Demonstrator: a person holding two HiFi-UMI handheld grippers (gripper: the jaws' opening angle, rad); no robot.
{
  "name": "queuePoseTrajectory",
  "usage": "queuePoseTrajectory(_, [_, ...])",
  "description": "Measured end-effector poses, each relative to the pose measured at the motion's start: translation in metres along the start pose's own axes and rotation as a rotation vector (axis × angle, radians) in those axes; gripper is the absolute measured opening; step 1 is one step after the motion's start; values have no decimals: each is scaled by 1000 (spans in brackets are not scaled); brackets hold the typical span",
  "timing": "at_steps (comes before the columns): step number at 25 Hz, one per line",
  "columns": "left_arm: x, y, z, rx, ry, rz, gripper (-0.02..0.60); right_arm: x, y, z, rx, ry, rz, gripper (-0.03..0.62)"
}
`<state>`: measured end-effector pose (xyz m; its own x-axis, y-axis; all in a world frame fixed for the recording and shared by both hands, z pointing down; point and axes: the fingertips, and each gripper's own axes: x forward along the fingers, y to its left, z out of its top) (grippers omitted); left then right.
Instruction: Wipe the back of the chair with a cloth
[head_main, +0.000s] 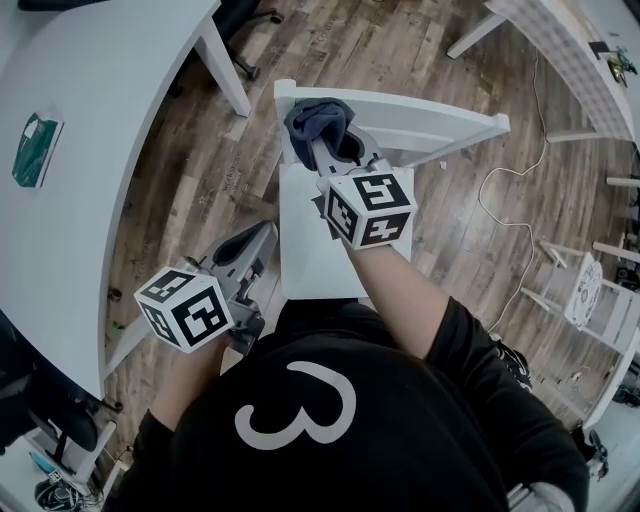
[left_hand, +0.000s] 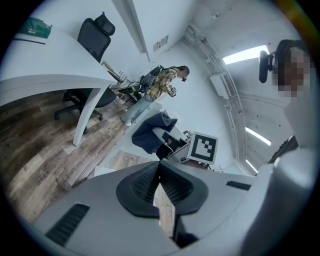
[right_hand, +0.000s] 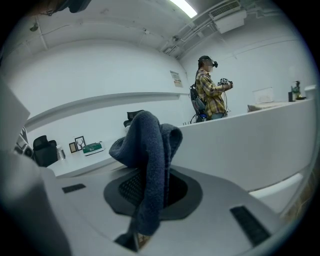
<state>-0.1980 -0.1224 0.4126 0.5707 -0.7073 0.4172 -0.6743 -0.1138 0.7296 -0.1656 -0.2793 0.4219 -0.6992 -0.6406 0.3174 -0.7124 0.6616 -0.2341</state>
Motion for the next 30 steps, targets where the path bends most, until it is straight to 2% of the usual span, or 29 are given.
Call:
queuePoseTrajectory(9, [8,-12,3,28,22,-27,14,-17,-26,1,-6,2,-60,52])
queuePoseTrajectory(21, [22,-30,-1,34,61,-43,14,-55,-85,3,11,-9,-168,52])
queuePoseTrajectory(30, [42,-48,-2,69,99,-74,14,-86,-131,5,59,-13,-230,52])
